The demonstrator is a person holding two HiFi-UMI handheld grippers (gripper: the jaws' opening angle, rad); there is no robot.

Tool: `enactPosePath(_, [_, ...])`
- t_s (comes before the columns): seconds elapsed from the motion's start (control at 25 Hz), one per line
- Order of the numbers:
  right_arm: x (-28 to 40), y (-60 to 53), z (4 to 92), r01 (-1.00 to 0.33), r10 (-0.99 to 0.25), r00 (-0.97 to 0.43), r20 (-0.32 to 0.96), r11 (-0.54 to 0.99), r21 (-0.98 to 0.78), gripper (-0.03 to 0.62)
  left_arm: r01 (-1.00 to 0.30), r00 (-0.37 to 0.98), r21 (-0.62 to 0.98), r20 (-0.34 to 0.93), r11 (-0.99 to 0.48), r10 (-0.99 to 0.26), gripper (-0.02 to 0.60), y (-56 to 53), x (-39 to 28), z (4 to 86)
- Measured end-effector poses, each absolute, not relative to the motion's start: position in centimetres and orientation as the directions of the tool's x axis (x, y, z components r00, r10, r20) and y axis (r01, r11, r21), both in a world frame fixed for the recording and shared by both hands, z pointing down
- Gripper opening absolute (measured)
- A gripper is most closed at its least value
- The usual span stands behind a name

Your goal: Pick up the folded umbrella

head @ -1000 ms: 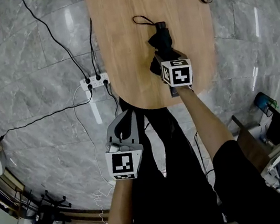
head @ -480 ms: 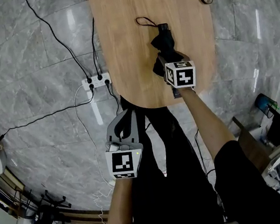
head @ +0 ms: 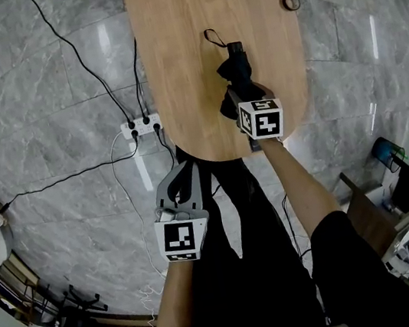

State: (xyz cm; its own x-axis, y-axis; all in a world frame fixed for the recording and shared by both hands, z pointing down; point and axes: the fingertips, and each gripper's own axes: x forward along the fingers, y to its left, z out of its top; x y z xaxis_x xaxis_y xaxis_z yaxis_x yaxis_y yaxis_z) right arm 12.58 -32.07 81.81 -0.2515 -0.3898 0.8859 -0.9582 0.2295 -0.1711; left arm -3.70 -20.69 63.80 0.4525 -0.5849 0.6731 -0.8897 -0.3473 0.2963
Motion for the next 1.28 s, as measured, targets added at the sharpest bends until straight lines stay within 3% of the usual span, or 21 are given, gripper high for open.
enactPosePath(1.28, [12.2, -29.7, 65.9, -0.936, -0.561, -0.346, 0.752, 0.257, -0.24, 0.222, -0.826, 0.543, 0.261, 0.605, -0.499, -0.582, 0.018, -22.7, 0.2, 56.6])
